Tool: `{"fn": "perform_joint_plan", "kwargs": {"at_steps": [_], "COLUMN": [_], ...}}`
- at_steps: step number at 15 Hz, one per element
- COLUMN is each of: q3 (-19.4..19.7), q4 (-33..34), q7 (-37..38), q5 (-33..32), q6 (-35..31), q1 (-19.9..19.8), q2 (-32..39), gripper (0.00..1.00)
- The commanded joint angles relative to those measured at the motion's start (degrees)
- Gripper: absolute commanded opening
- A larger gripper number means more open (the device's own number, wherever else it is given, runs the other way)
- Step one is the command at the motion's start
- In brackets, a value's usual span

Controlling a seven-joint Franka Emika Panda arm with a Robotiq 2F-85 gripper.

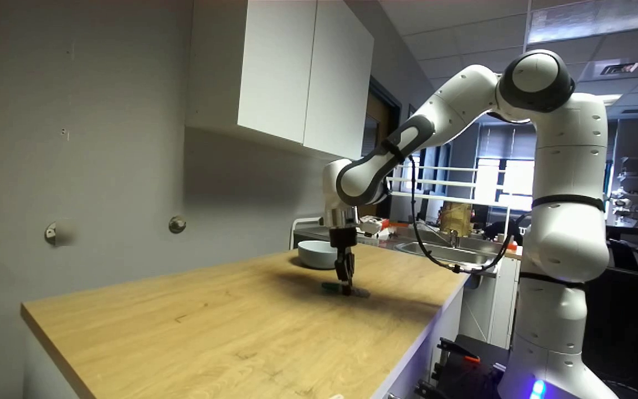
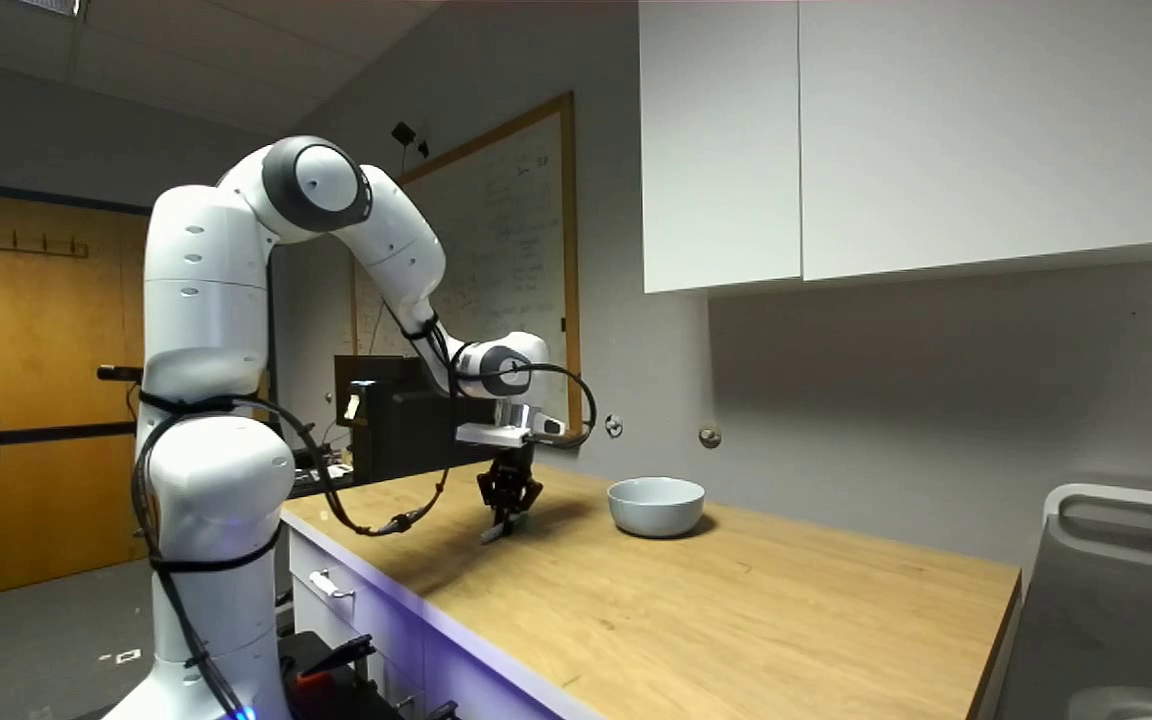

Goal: Put the marker in the bowl

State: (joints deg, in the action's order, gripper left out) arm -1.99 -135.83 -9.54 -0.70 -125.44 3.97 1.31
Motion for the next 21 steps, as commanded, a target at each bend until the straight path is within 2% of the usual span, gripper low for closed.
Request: {"fn": "perform_joint_plan", "kwargs": {"at_steps": [1, 5, 8, 11, 15, 21], "q3": [-0.9, -2.2, -3.6, -4.3, -3.6, -0.8], "q4": [0.9, 1.6, 4.1, 7.5, 12.0, 19.5], "q7": [3.6, 15.2, 24.8, 31.3, 37.9, 42.4], "q5": [-2.5, -8.5, -13.9, -18.4, -23.2, -26.7], "q6": [0.9, 0.2, 0.5, 1.5, 1.5, 1.4], "q1": [0.2, 1.5, 2.3, 2.0, 0.0, -4.7], "q2": [-0.5, -2.5, -4.2, -5.4, -6.1, -3.6], "gripper": [0.09, 0.09, 0.09, 0.09, 0.09, 0.09]}}
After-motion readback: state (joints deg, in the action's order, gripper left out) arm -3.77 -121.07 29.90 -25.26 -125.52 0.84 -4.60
